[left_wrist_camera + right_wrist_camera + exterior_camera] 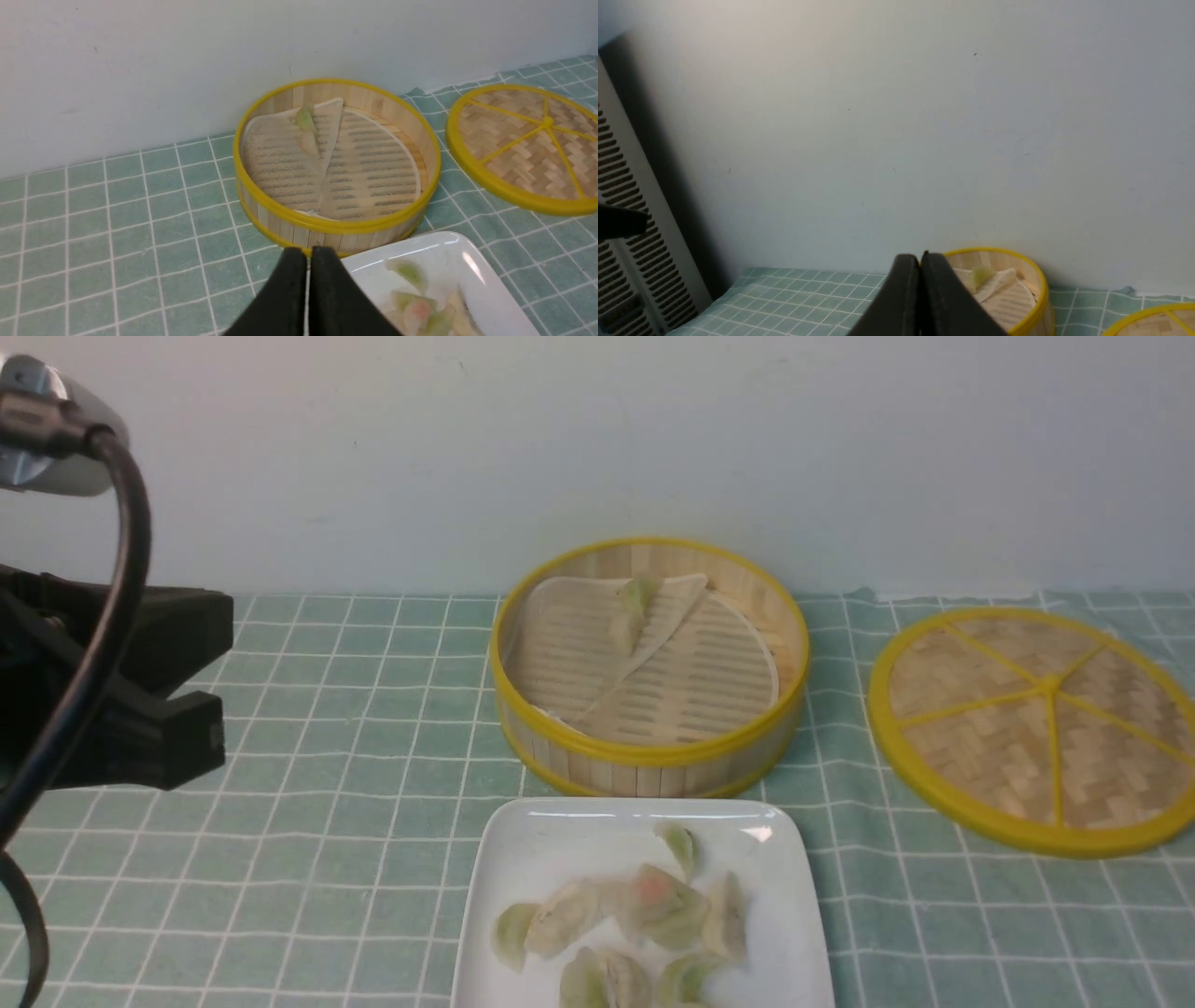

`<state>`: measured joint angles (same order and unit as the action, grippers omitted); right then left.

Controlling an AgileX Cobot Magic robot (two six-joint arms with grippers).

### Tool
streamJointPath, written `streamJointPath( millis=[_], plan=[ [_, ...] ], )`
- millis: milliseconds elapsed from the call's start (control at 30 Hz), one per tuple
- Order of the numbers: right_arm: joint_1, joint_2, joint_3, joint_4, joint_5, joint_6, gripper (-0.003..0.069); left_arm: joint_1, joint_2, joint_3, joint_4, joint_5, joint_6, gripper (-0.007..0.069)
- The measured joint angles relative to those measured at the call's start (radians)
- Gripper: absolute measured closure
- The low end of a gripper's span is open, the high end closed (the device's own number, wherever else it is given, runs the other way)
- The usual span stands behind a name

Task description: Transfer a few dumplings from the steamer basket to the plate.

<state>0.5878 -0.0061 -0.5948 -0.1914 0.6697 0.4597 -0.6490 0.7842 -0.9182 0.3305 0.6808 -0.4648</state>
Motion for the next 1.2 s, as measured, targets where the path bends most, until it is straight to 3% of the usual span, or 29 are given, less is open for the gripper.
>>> streamJointPath(
  millis=[333,567,800,967,1200],
  plan=[
    [0.0,0.0,0.0,0.0,0.0,0.001,0.0672,0.0,0.0,0.0,0.015,-0.004,0.011,0.0631],
    [0.0,0.0,0.0,0.0,0.0,0.001,0.0672,0.016,-0.09,0.058,-0.046,-0.022,0.124,0.0631],
    [0.0,0.0,0.0,0.0,0.0,0.001,0.0672,0.247,-0.358,0.373,-0.207,-0.193,0.271,0.0631],
    [0.0,0.0,0.0,0.0,0.0,0.001,0.0672,0.471,-0.638,0.742,-0.286,-0.342,0.366,0.0631],
    [0.0,0.001,0.001,0.001,0.0,0.001,0.0672,0.556,-0.793,0.945,-0.293,-0.339,0.388,0.0631]
  ],
)
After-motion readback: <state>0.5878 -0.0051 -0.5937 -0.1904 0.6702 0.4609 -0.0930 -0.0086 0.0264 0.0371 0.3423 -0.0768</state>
